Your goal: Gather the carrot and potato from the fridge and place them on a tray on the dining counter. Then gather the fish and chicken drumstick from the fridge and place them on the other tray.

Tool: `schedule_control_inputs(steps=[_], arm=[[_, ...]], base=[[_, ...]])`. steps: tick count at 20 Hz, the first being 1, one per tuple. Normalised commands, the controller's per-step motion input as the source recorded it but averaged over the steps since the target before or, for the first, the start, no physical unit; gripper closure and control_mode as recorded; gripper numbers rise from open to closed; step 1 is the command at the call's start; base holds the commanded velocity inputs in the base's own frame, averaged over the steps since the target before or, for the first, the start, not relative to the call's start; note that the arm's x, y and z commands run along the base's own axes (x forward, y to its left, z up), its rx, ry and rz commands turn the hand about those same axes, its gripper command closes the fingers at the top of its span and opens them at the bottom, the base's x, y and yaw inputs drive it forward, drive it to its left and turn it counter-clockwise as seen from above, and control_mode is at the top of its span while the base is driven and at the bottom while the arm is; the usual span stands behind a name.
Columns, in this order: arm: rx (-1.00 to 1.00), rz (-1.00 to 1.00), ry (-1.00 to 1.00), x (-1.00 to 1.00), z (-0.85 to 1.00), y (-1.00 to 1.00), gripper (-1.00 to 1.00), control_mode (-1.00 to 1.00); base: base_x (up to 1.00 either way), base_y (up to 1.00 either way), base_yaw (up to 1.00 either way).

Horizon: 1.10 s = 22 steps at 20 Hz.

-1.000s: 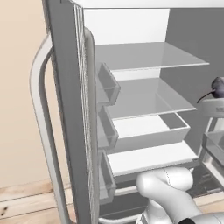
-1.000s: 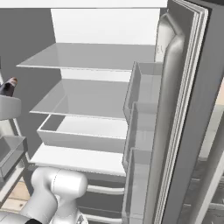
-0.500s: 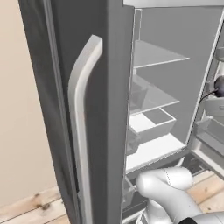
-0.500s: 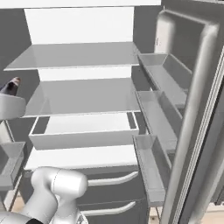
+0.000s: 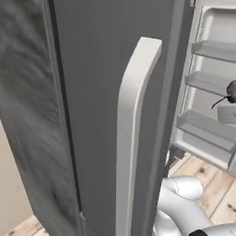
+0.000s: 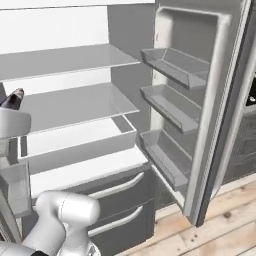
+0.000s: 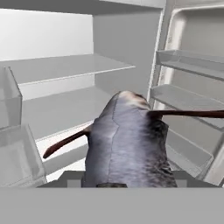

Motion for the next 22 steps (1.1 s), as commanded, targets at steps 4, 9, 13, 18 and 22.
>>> schedule_control_inputs(steps=[4,9,13,18,22], arm=[[0.0,0.0,0.0,0.0,0.0,0.0,1.0,1.0],[0.0,0.0,0.0,0.0,0.0,0.0,1.0,1.0],[0.0,0.0,0.0,0.0,0.0,0.0,1.0,1.0],[0.0,0.0,0.0,0.0,0.0,0.0,1.0,1.0],[0.0,0.0,0.0,0.0,0.0,0.0,1.0,1.0]], base=[[-0.1,0.0,-0.66],[-0.05,0.0,-0.66],[-0.16,0.0,-0.63],[-0.58,-0.12,-0.48],[-0.73,-0.29,-0.35]])
